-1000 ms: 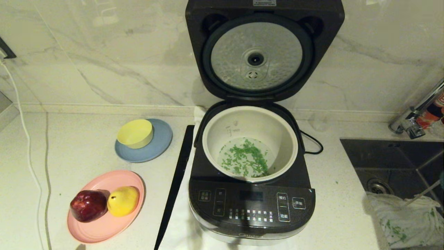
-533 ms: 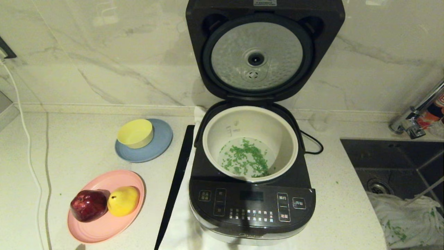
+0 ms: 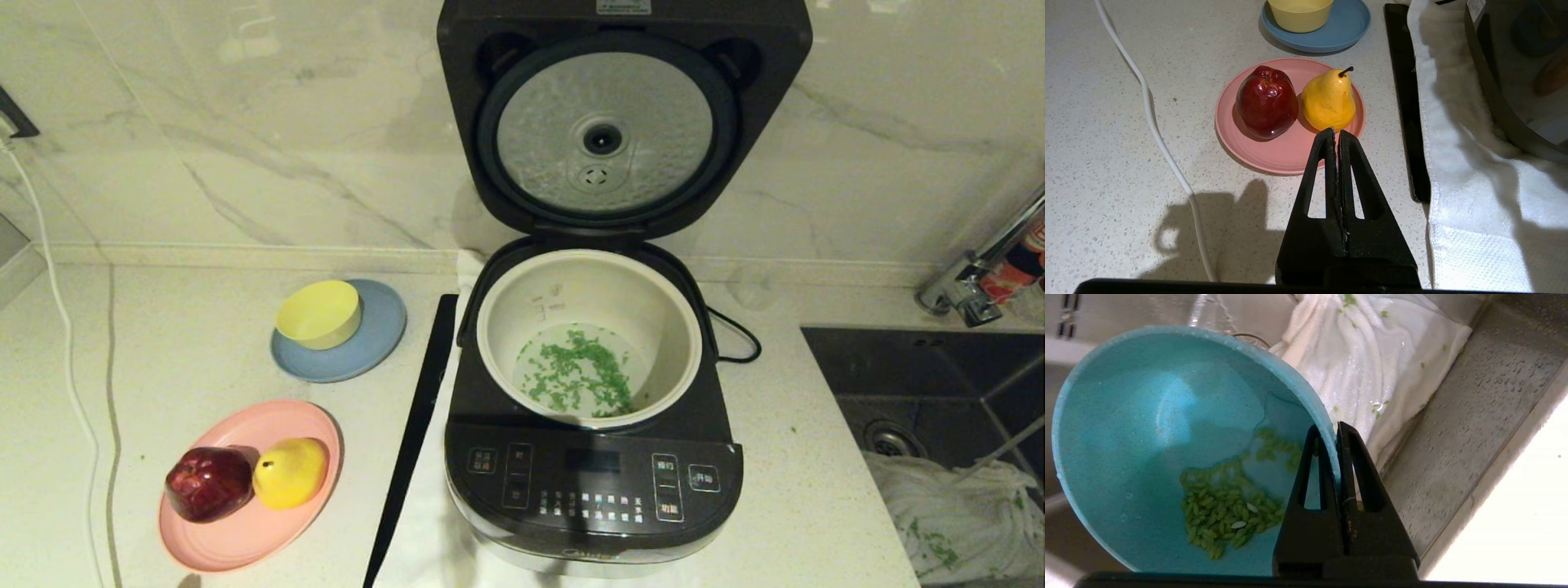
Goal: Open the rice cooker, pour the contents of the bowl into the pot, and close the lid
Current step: Fill a bowl with water from the tap
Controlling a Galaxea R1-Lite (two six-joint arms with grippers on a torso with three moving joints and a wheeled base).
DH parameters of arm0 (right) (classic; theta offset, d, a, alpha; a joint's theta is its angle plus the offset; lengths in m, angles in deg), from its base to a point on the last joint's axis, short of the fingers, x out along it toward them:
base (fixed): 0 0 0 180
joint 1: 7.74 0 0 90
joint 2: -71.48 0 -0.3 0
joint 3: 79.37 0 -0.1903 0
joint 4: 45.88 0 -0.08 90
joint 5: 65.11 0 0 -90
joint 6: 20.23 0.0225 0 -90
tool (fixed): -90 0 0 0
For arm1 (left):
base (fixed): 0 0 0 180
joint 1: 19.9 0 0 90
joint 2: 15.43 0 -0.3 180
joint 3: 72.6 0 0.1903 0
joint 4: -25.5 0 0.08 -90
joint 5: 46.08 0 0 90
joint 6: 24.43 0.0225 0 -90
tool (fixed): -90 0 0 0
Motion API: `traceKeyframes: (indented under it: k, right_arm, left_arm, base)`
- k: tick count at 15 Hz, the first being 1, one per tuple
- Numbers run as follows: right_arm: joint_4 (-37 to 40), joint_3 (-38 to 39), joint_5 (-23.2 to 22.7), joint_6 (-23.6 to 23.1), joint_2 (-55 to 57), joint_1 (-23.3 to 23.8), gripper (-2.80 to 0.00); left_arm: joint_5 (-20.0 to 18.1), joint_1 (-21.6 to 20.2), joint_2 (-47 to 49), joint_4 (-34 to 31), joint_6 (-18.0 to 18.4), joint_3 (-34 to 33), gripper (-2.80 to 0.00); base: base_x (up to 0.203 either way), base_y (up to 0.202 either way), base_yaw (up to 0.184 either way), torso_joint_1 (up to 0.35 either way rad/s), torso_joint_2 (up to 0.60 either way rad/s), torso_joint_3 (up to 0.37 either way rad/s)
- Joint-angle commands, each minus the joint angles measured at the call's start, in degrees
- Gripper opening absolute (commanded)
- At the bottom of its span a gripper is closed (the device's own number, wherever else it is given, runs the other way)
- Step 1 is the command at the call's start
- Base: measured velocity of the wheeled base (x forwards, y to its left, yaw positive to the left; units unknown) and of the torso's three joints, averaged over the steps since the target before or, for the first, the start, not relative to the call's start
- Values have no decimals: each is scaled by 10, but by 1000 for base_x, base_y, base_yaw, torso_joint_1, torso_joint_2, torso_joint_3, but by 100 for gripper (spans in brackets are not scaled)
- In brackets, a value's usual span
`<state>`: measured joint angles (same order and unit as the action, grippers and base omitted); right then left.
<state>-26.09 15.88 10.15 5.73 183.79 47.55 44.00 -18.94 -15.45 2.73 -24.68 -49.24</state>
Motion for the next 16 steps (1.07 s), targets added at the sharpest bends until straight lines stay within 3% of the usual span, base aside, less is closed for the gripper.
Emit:
traceKeyframes:
  k: [1, 9, 16]
  right_arm:
    - [0, -12, 0, 1, 29, 1, -280]
    - [0, -58, 1, 0, 82, -8, -280]
    - [-15, -88, 1, 1, 103, -43, -280]
  left_arm:
    - [0, 0, 0, 0, 0, -2, -280]
    - [0, 0, 0, 0, 0, -2, -280]
    - [0, 0, 0, 0, 0, -2, -280]
  base:
    - [0, 0, 0, 0, 0, 0]
    - [0, 0, 0, 0, 0, 0]
    - [0, 0, 0, 0, 0, 0]
